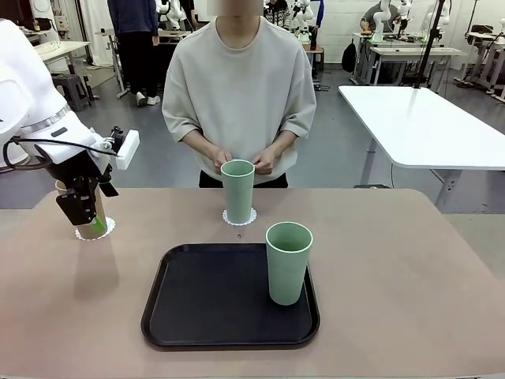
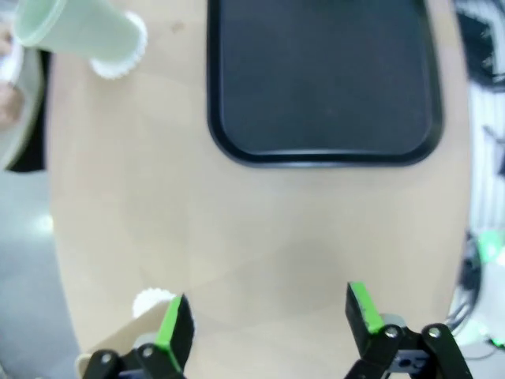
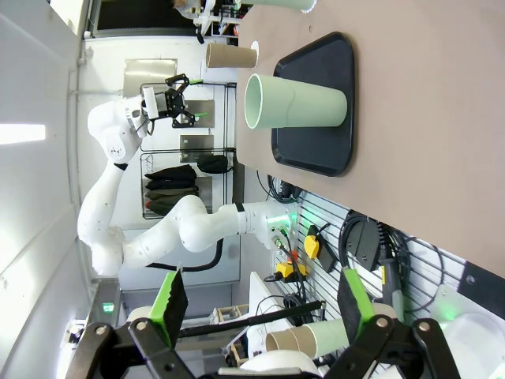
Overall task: Place coasters on the table and set cups on them.
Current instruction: Take one Reusable plastic cup from the Flat Tray and place it on a coaster set by the human.
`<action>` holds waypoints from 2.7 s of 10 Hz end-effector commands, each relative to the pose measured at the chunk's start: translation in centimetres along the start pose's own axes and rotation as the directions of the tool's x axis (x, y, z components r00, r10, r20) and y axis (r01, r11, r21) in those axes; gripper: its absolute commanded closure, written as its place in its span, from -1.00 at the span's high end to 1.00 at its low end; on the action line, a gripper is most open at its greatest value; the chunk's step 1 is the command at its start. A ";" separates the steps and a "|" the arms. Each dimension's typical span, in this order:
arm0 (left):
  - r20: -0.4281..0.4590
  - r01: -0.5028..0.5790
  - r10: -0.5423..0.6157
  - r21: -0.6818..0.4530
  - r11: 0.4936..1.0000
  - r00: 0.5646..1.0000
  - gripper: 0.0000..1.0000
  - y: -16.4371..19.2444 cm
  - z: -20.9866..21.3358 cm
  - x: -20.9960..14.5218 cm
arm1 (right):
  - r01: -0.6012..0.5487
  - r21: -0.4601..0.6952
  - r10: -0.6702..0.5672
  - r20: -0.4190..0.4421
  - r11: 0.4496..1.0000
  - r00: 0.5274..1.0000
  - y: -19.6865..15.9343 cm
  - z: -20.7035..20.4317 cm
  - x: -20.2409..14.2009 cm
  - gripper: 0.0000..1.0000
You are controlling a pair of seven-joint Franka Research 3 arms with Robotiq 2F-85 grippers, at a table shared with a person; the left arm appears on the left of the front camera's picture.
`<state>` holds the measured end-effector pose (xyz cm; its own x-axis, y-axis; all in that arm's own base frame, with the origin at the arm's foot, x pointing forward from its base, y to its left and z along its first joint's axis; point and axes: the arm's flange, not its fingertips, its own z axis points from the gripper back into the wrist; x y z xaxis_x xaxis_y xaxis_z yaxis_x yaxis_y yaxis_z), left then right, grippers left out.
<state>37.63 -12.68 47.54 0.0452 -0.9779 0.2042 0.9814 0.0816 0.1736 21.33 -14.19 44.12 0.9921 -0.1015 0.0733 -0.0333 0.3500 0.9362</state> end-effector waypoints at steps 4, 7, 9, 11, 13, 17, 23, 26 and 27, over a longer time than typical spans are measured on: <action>0.075 -0.653 0.670 -0.165 0.739 0.739 1.00 -4.5 2.7 -8.6 | -0.004 0.013 0.004 0.000 1.000 1.000 0.0 0.1 -0.1 1.00; 0.088 -0.791 0.849 -0.323 0.520 0.522 1.00 -1.2 5.6 -16.2 | -0.004 0.013 0.004 0.000 1.000 1.000 0.0 0.1 -0.1 1.00; 0.234 -0.640 0.868 -0.596 0.484 0.438 1.00 0.9 6.2 -21.1 | -0.004 0.013 0.004 0.000 1.000 1.000 0.0 0.1 -0.1 1.00; 0.351 -0.454 0.864 -0.743 0.492 0.362 1.00 2.0 6.1 -25.3 | -0.004 0.013 0.004 0.000 1.000 1.000 0.0 0.1 -0.1 1.00; 0.413 -0.293 0.864 -0.821 0.489 0.287 1.00 2.5 4.6 -29.0 | -0.004 0.013 0.004 0.000 1.000 1.000 0.0 0.1 -0.1 1.00; 0.298 -0.275 0.920 -0.889 0.365 0.255 1.00 2.5 1.1 -34.2 | -0.004 0.013 0.004 0.000 1.000 1.000 0.0 0.1 -0.1 1.00; 0.196 -0.468 0.964 -0.845 0.260 0.182 1.00 2.1 0.6 -35.5 | -0.004 0.013 0.004 0.000 1.000 1.000 0.0 0.1 -0.1 1.00; 0.247 -0.453 0.959 -0.846 0.283 0.138 1.00 2.1 0.9 -35.1 | -0.004 0.013 0.004 0.000 1.000 1.000 0.0 0.1 -0.1 1.00; 0.215 -0.456 0.960 -0.847 0.274 0.177 1.00 2.7 0.7 -36.1 | -0.004 0.013 0.004 0.000 1.000 1.000 0.0 0.1 -0.1 1.00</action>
<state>38.33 22.62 41.40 0.9078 -0.0438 0.4172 0.4101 0.3015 -0.8607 21.31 -14.22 44.12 0.9920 -0.1029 0.0735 -0.0331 0.3499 0.9362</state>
